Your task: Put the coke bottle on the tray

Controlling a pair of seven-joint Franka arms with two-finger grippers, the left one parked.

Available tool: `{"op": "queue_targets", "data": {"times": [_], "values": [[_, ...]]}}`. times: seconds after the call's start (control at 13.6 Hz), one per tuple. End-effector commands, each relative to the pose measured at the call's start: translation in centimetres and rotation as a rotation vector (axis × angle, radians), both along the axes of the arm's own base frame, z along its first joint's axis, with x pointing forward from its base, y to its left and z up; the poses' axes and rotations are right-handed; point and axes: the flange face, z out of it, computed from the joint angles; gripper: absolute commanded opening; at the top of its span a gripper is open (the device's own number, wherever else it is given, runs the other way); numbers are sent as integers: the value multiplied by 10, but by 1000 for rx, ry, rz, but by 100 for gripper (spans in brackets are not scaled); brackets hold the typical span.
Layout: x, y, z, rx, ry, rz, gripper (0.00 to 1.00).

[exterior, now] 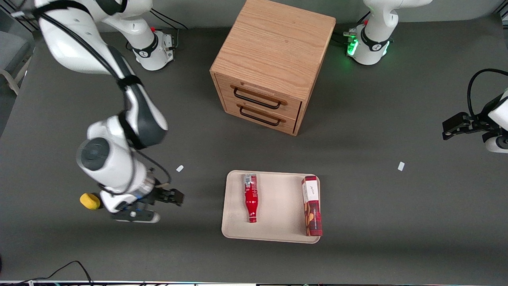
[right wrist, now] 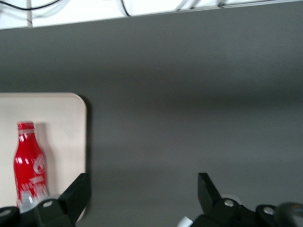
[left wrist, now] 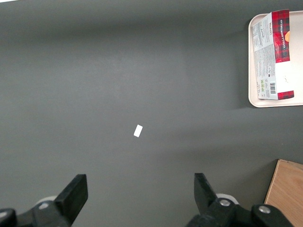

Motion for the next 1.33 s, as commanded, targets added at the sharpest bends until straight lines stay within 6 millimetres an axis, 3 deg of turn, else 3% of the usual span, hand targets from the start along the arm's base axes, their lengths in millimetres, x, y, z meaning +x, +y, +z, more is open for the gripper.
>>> {"op": "queue_targets", "data": {"times": [0.0, 0.22, 0.44, 0.59, 0.89, 1.03, 1.25], "values": [[-55, -64, 42, -27, 81, 1, 100], [-97, -108, 85, -63, 131, -9, 100], [-154, -127, 116, -69, 120, -10, 100], [-176, -141, 135, -68, 156, -30, 100], [-190, -155, 170, -57, 126, -68, 100], [-187, -156, 188, -54, 91, -74, 100], [-182, -156, 192, -54, 83, -75, 100]]}}
